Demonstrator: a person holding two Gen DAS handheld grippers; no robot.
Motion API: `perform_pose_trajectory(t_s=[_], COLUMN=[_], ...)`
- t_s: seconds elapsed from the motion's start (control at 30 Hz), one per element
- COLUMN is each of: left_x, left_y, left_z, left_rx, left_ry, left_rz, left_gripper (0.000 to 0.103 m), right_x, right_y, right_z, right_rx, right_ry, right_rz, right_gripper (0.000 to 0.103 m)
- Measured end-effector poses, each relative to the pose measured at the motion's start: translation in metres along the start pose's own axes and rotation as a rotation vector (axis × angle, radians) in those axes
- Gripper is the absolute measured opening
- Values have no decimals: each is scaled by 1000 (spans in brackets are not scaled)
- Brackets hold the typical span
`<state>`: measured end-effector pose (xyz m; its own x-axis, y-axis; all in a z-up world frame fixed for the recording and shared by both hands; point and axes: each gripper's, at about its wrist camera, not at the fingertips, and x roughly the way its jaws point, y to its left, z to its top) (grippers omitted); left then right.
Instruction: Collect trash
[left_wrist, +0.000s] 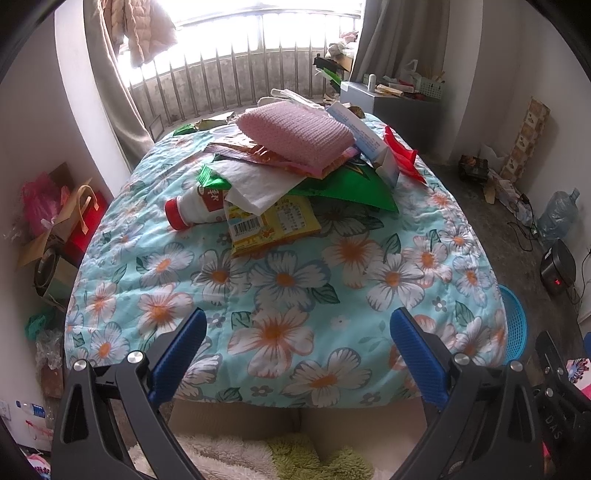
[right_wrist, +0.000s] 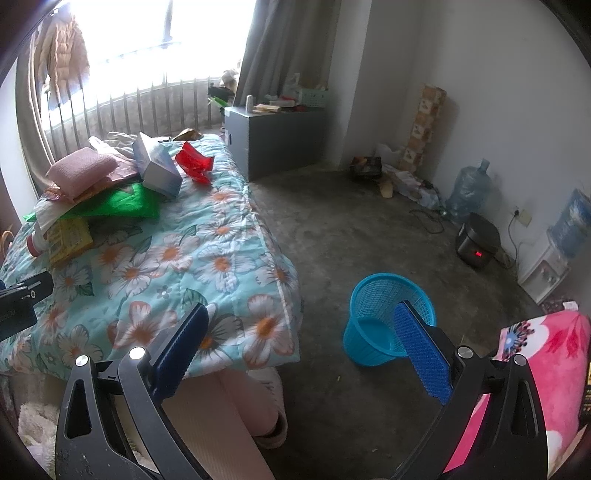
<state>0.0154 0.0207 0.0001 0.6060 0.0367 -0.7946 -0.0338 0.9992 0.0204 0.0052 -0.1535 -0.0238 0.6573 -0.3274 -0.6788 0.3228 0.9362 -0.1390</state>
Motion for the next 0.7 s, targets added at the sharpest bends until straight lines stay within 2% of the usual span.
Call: perform_pose_trajectory(t_s=[0.47,0.7], left_x=[6,17], left_y=[1,9], left_z=[-3,10], left_rx=[3,-12], left_ry=[17,28], left_rz=[6,3], left_gripper=[98,98], right_x=[2,10], right_y=[2,18], right_z=[0,17], right_rx=[-1,-19], right_ry=[2,-1], right_rz=[4,11], right_gripper=[96,96])
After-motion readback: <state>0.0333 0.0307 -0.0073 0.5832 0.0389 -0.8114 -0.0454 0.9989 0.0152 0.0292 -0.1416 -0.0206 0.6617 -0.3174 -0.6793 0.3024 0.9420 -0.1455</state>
